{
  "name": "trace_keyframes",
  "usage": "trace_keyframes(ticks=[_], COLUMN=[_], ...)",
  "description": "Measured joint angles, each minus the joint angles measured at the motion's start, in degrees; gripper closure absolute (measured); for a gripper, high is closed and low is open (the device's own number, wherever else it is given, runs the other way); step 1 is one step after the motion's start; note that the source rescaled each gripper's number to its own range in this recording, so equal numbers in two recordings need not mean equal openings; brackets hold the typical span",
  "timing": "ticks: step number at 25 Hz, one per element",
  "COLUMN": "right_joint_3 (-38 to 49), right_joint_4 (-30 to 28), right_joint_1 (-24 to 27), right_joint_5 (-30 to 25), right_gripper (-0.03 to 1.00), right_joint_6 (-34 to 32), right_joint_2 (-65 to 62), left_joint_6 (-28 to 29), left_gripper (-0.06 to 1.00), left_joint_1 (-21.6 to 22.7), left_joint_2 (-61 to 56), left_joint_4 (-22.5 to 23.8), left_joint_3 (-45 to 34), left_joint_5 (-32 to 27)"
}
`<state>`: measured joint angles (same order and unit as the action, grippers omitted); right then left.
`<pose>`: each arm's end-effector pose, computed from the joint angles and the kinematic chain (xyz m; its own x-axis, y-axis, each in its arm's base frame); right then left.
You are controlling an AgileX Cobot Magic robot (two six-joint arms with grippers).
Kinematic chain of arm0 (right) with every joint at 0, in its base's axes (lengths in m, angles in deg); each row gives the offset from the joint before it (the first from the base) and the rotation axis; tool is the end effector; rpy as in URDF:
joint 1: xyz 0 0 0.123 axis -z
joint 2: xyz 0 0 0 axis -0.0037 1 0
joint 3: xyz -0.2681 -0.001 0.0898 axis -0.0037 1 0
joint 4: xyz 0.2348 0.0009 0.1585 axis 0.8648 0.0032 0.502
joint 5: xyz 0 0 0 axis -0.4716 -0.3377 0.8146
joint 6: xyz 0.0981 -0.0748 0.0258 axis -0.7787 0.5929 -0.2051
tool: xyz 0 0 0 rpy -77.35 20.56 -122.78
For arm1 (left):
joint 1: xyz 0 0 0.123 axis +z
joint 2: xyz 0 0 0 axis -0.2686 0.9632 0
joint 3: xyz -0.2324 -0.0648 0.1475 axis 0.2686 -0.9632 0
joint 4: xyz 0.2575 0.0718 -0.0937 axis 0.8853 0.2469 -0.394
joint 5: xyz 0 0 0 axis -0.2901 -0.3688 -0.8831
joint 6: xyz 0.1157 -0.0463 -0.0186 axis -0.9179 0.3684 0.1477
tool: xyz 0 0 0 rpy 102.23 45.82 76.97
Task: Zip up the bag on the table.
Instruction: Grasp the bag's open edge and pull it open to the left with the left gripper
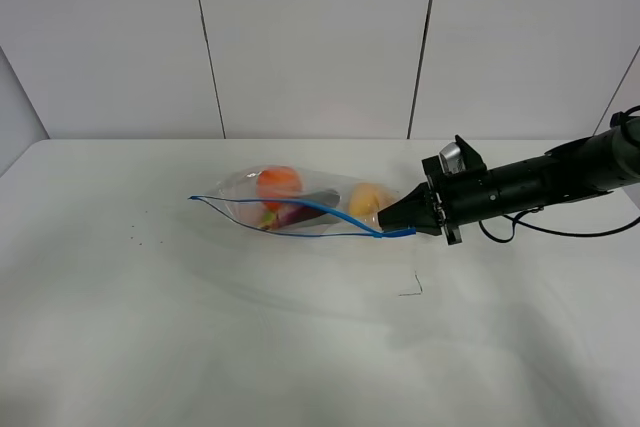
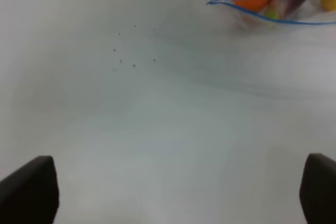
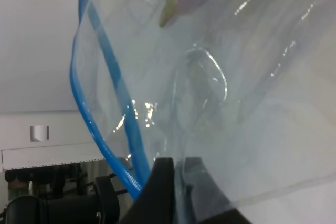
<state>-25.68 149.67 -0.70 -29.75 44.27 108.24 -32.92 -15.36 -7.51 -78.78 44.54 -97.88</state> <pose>0.3651 0.1215 0.0881 -0.9925 0.0209 -0.1202 -0.1023 0.3950 0.9130 0.0884 -0.0088 0.3276 -0.4831 0.1832 -0.8562 0.1514 0.9806 0.1244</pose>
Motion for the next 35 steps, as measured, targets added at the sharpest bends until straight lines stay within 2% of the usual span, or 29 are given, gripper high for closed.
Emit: trace_keyframes(ticks=[7,11,14,17,18,21,23,26,29,35], right_joint_3=[0.0,0.0,0.0,0.0,0.0,0.0,0.0,0.0,0.0,0.0], right_joint_4=[0.05,0.24,0.45,0.66,0.78,0.89,0.95,1.34,1.34,1.77], right_joint_1=[0.0,0.0,0.0,0.0,0.0,0.0,0.0,0.0,0.0,0.0], right_joint_5=[0.0,0.0,0.0,0.0,0.0,0.0,0.0,-0.04,-0.04,-0.04], right_gripper=[0.97,0.97,0.97,0.97,0.97,0.97,0.97,0.97,0.97,0.97], right_joint_6=[-0.66,-0.68,-0.68,-0.74,-0.85,-0.85,-1.1,-1.31,-1.49,-1.91], right_joint_2=[0.0,0.0,0.0,0.0,0.0,0.0,0.0,0.0,0.0,0.0], left_joint_6=[-6.9,-7.22,-6.71,-2.34,0.42,10.56,18.09,28.03,34.63,45.2], left_gripper=[-0.06,-0.06,-0.06,-0.06,-0.06,-0.06,-0.06,-0.06,-0.06,-0.06], left_joint_1=[-0.82,-6.04,-13.09,-22.62,-25.88,-38.4,-45.81,-55.67,-62.98,-72.1], left_joint_2=[21.02,31.26,37.25,42.14,43.52,49.19,54.11,61.99,70.23,83.89], left_joint_4=[1.36,1.99,6.8,15.97,20.5,36.42,48.56,63.34,72.86,84.61], left_joint_3=[15.6,22.78,24.8,24.95,24.95,24.95,24.95,24.95,24.95,24.9], left_joint_5=[9.56,11.8,13.13,14.61,14.86,15.16,14.56,12.55,11.68,11.17])
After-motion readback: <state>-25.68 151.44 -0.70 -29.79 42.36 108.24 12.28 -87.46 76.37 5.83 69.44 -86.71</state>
